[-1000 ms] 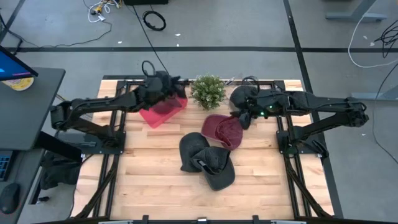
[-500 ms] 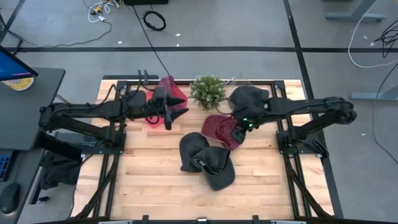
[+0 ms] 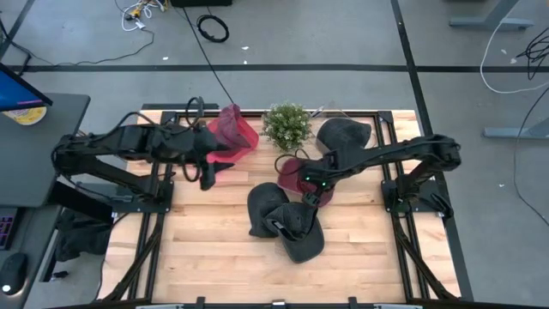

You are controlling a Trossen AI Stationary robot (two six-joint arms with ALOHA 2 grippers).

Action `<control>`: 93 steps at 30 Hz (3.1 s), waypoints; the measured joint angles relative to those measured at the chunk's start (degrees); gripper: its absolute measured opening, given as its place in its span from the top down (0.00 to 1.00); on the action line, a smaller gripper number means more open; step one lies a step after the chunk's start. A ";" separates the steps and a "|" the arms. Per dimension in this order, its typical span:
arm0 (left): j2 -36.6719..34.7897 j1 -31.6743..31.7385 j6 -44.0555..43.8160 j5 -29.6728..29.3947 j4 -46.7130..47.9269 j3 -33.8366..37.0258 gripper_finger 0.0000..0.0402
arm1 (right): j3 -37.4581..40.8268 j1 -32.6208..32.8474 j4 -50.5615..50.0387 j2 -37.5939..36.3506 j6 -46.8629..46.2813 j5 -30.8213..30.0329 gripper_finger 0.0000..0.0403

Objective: Pick & Place hat
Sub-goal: Put the red cap into the red bin

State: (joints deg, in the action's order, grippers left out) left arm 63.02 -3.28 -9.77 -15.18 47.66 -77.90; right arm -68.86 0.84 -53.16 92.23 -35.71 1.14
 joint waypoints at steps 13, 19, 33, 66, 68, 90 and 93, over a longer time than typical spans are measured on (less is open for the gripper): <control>-0.15 -3.81 -0.06 -3.13 7.96 -0.93 0.41 | 0.00 0.13 -0.40 8.76 1.69 0.84 0.15; -0.15 -3.77 -0.06 -3.28 7.96 -0.93 0.41 | 0.00 -0.59 0.22 10.57 2.12 0.75 0.35; -0.04 -3.77 3.11 -10.99 7.65 -0.88 0.41 | -3.57 -0.63 -7.35 -7.63 0.57 4.80 0.98; 1.22 3.66 -1.64 15.19 -25.59 -0.87 0.41 | -5.49 -0.63 50.80 -23.70 -9.21 40.51 0.99; 2.16 4.53 -3.13 17.47 -26.95 -0.80 0.41 | -5.49 -0.63 52.50 -22.89 -8.73 41.15 0.99; 12.74 7.35 -4.64 45.90 -40.45 -0.89 0.45 | -5.51 -2.95 57.54 -19.94 -6.96 46.11 0.99; 12.74 7.35 -3.32 45.92 -40.35 -0.89 0.54 | -5.51 -3.84 57.34 -19.94 -6.87 46.52 0.99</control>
State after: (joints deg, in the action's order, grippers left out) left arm 75.77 4.08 -13.09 30.74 7.30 -78.78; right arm -74.37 -3.00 4.18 72.29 -42.58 47.66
